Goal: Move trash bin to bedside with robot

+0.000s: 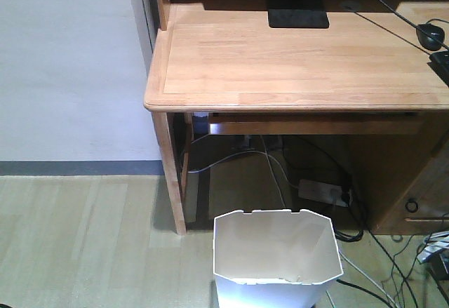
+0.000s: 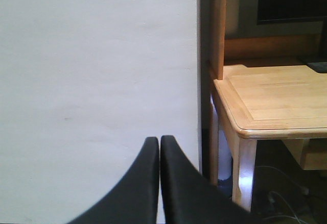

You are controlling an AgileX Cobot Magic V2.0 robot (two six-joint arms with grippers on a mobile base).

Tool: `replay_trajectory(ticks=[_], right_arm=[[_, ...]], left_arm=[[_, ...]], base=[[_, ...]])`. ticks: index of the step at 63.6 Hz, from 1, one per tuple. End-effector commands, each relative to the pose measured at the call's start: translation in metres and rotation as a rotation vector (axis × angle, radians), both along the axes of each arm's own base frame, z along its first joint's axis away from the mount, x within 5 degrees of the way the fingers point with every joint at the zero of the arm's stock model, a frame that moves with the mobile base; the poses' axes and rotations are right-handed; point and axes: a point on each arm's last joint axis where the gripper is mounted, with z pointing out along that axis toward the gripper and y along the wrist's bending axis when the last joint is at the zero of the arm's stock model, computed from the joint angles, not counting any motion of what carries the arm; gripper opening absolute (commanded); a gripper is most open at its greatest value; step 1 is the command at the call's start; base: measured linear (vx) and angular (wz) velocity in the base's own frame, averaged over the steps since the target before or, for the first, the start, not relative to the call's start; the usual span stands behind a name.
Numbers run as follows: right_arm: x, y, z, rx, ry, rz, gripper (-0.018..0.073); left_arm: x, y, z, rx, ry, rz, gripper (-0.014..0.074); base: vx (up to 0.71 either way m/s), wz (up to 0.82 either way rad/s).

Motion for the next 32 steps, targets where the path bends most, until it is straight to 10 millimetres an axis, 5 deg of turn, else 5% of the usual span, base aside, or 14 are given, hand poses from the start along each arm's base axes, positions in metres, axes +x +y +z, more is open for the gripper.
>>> replay_trajectory(ticks=[1, 32], right_arm=[[-0.0001, -0.0001, -0.0001, -0.009, -0.061, -0.002, -0.0009], [-0.0001, -0.0001, -0.0001, -0.009, -0.061, -0.002, -0.0009]], left_arm=[[-0.0015, -0.0005, 0.0151, 0.001, -0.103, -0.006, -0.0006], [-0.0015, -0.0005, 0.0151, 0.001, -0.103, -0.006, -0.0006]], base=[[0.0, 0.0], [0.0, 0.0]])
